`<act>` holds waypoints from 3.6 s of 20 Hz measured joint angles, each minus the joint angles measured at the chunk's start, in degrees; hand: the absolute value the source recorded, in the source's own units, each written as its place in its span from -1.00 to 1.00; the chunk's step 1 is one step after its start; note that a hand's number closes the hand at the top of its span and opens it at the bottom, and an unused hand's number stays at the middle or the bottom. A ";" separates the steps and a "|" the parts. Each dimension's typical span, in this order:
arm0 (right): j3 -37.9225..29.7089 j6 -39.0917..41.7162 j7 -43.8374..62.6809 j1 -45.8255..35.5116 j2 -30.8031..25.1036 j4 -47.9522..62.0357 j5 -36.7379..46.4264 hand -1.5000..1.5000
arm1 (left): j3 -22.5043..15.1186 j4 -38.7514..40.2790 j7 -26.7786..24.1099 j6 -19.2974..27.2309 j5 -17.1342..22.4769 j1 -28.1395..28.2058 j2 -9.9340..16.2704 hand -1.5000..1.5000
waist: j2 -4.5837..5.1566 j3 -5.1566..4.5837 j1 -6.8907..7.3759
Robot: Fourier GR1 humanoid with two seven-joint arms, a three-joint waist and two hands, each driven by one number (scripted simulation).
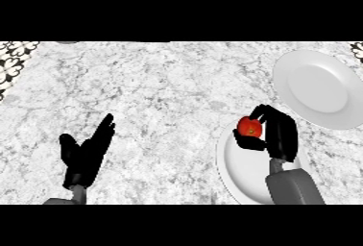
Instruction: Pick the tomato from the plate and place it in the plate
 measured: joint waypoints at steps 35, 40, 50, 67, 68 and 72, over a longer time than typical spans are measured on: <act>-25.96 -35.51 43.80 -33.83 -6.22 34.52 35.31 1.00 | 1.48 0.85 1.00 -1.03 -0.16 -0.93 -0.44 0.00 | 0.19 0.37 -0.47; -28.23 -40.45 37.06 -34.48 -11.87 41.22 27.18 1.00 | 1.80 2.33 -0.49 -1.41 -0.43 -1.43 -1.25 0.00 | 0.15 0.48 -0.41; -32.20 -36.92 25.99 -33.96 -20.46 51.31 7.45 -1.00 | 1.43 1.31 -0.11 -1.24 -1.16 -1.38 -1.84 0.00 | 0.55 0.55 0.21; -47.52 -28.86 -16.40 -29.97 -20.00 44.20 -25.88 -1.00 | 1.60 0.51 -0.10 -1.55 -1.43 -0.58 -2.01 0.00 | 0.62 0.66 0.11; -48.71 -28.18 -18.95 -29.26 -19.76 43.43 -28.21 -1.00 | 1.96 0.70 -0.01 -1.67 -1.27 -0.52 -1.80 0.00 | 0.52 0.63 -0.09; -52.23 -22.70 -26.79 -27.07 -19.20 41.94 -36.37 -1.00 | 2.47 1.60 -1.58 -2.21 -1.27 0.05 -1.95 0.00 | 0.04 0.54 -0.78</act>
